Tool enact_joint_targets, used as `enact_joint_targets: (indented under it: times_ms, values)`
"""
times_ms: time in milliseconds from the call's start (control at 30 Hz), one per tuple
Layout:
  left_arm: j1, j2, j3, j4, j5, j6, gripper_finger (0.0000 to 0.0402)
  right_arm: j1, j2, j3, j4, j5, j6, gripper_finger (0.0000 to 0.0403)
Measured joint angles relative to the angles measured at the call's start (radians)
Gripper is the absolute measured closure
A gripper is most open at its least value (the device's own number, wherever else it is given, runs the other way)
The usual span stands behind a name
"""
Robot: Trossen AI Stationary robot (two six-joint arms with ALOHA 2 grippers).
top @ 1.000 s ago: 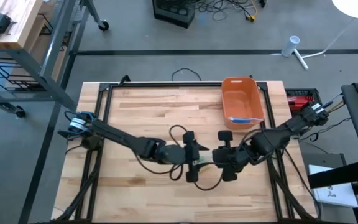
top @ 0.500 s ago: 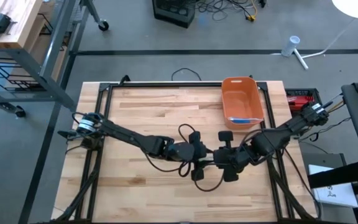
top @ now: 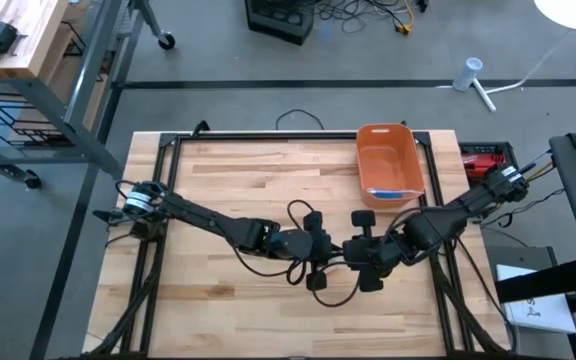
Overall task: Roll bandage
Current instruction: Close the zip bag
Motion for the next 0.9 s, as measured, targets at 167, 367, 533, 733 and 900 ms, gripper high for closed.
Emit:
enact_joint_targets:
  times_ms: [167, 367, 533, 733, 900]
  values:
    - [0.000, 0.000, 0.000, -0.001, 0.000, 0.000, 0.0376, 0.000, 0.000, 0.000, -0.002, 0.000, 0.000, 0.0401]
    - [-0.003, -0.023, 0.000, -0.054, -0.001, -0.011, 0.0394, -0.001, -0.004, 0.008, -0.043, 0.009, 0.046, 0.0401]
    - [-0.008, -0.062, 0.002, -0.116, 0.000, -0.022, 0.0384, 0.000, -0.013, 0.042, -0.063, -0.021, 0.052, 0.0401]
    - [-0.020, -0.094, -0.003, -0.249, 0.004, -0.023, 0.0389, 0.010, -0.019, 0.116, -0.161, -0.063, 0.049, 0.0402]
    - [-0.032, -0.110, -0.003, -0.239, -0.001, -0.027, 0.0390, 0.015, -0.018, 0.125, -0.134, -0.052, 0.030, 0.0401]
